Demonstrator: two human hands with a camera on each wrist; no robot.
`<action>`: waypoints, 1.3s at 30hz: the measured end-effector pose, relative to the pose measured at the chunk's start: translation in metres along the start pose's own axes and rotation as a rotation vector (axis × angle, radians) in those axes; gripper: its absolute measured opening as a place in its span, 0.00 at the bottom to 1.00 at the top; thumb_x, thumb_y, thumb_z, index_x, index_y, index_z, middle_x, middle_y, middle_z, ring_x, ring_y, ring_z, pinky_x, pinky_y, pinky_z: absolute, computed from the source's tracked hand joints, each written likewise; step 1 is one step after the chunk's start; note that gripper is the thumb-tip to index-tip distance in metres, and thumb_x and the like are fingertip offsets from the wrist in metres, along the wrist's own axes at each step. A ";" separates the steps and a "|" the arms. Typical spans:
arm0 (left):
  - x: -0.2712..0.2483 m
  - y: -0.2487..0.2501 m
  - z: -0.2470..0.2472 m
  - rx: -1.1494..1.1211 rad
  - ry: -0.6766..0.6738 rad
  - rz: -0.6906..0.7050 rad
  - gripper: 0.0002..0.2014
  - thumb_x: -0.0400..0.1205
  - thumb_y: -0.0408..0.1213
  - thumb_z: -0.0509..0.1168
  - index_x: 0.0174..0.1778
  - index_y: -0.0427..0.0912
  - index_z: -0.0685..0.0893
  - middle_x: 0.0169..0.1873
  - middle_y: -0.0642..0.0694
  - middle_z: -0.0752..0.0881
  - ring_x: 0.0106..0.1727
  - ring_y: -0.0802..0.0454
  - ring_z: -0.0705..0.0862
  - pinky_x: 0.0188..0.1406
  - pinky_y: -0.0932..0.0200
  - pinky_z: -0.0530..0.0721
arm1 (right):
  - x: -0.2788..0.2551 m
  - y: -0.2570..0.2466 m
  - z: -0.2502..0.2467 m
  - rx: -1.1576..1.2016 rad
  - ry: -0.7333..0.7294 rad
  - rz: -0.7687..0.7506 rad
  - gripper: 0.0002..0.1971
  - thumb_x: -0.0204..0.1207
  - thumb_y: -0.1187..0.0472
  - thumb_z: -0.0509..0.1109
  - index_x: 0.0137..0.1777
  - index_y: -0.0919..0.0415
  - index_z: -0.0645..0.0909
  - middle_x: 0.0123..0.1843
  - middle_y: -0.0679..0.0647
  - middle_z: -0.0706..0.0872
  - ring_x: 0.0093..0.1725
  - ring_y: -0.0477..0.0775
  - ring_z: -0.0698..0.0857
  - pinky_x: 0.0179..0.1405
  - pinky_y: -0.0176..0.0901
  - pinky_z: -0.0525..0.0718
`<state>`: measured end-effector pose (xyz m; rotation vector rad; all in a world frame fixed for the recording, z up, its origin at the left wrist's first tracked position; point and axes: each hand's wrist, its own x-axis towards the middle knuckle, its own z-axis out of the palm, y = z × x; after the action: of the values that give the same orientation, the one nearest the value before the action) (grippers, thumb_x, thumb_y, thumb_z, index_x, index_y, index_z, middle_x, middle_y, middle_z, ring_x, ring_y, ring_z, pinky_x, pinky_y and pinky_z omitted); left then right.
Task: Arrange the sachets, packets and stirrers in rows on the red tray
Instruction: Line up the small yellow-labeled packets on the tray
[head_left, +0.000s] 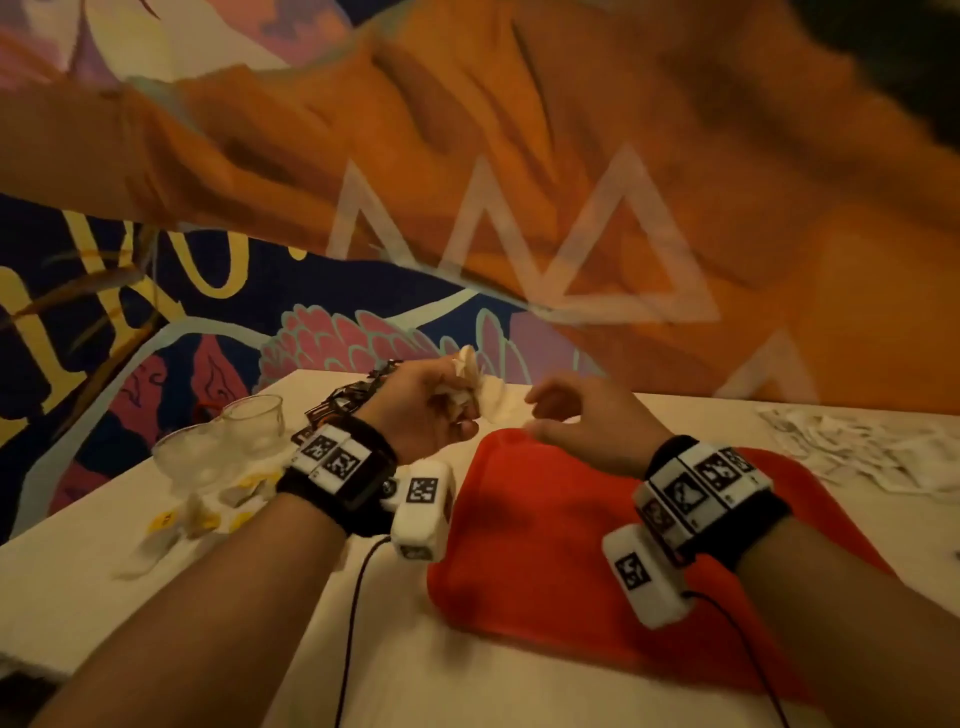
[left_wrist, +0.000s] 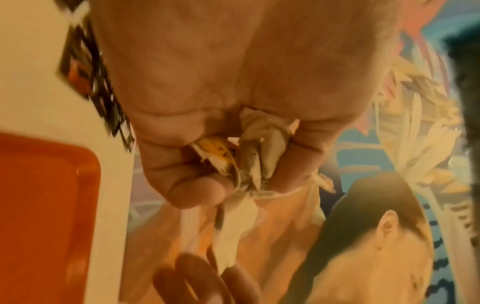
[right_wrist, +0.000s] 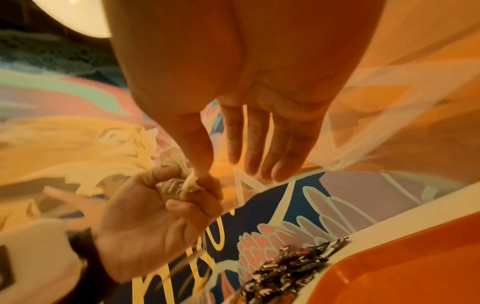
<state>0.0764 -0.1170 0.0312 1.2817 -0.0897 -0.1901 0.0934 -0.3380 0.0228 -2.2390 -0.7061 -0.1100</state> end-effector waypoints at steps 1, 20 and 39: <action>0.008 -0.002 0.008 -0.078 -0.033 0.000 0.08 0.74 0.31 0.61 0.47 0.41 0.78 0.38 0.43 0.79 0.32 0.51 0.77 0.29 0.59 0.80 | 0.004 0.004 -0.001 0.093 0.032 0.028 0.16 0.72 0.47 0.79 0.58 0.46 0.81 0.53 0.43 0.88 0.52 0.42 0.88 0.53 0.43 0.87; 0.070 -0.061 0.030 -0.375 -0.114 -0.056 0.09 0.71 0.42 0.61 0.41 0.40 0.78 0.37 0.42 0.78 0.31 0.49 0.71 0.23 0.61 0.69 | 0.022 0.068 -0.004 0.596 0.252 0.181 0.13 0.76 0.76 0.70 0.36 0.59 0.80 0.33 0.56 0.84 0.35 0.54 0.84 0.34 0.46 0.84; 0.059 -0.079 0.045 0.273 0.094 0.283 0.05 0.77 0.34 0.74 0.45 0.37 0.87 0.26 0.47 0.80 0.27 0.55 0.75 0.22 0.63 0.71 | 0.018 0.059 -0.001 0.455 0.264 0.019 0.12 0.72 0.68 0.79 0.52 0.56 0.83 0.38 0.50 0.90 0.41 0.49 0.89 0.41 0.52 0.88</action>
<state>0.1198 -0.1919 -0.0337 1.5312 -0.2203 0.1301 0.1398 -0.3627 -0.0101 -1.7547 -0.5061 -0.2091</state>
